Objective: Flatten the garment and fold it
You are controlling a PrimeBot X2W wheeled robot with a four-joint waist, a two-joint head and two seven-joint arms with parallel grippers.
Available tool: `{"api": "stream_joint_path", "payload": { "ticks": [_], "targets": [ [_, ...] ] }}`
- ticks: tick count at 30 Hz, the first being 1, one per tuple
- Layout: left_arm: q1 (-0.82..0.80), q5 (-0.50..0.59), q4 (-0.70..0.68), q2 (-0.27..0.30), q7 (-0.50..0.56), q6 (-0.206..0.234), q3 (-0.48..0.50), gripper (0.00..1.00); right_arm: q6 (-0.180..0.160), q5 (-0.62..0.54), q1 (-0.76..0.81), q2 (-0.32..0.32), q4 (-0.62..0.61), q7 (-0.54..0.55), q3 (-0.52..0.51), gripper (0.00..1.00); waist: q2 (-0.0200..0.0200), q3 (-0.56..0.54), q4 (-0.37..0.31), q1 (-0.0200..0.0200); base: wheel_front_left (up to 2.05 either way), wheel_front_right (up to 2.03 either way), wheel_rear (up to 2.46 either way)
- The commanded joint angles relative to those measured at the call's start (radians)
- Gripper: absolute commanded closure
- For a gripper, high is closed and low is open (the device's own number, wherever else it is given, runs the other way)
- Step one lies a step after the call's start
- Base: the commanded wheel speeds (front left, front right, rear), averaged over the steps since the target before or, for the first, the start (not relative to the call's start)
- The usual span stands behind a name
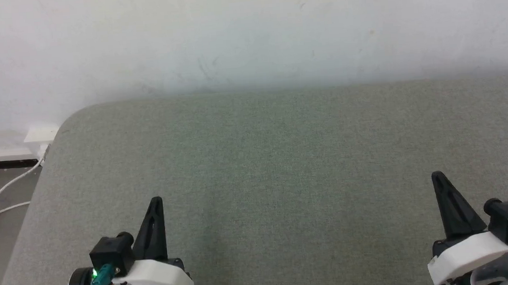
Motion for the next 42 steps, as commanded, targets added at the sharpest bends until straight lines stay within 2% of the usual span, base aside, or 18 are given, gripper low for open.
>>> {"api": "stream_joint_path", "payload": {
  "ticks": [1, 42],
  "targets": [
    [0.009, 0.011, -0.009, -0.001, 0.009, 0.008, 0.005, 1.00, 0.000, -0.006, -0.012, 0.001, -0.002, 0.002, 0.003, 1.00, 0.0000, 0.000, -0.001, -0.0001, 0.00, 0.00, 0.00],
    [0.023, 0.072, -0.082, -0.002, 0.092, 0.022, 0.018, 1.00, -0.001, -0.048, -0.033, 0.002, -0.006, 0.046, 0.022, 1.00, 0.0000, 0.008, -0.032, -0.0002, 0.00, 0.00, 0.00]
  ]
}}
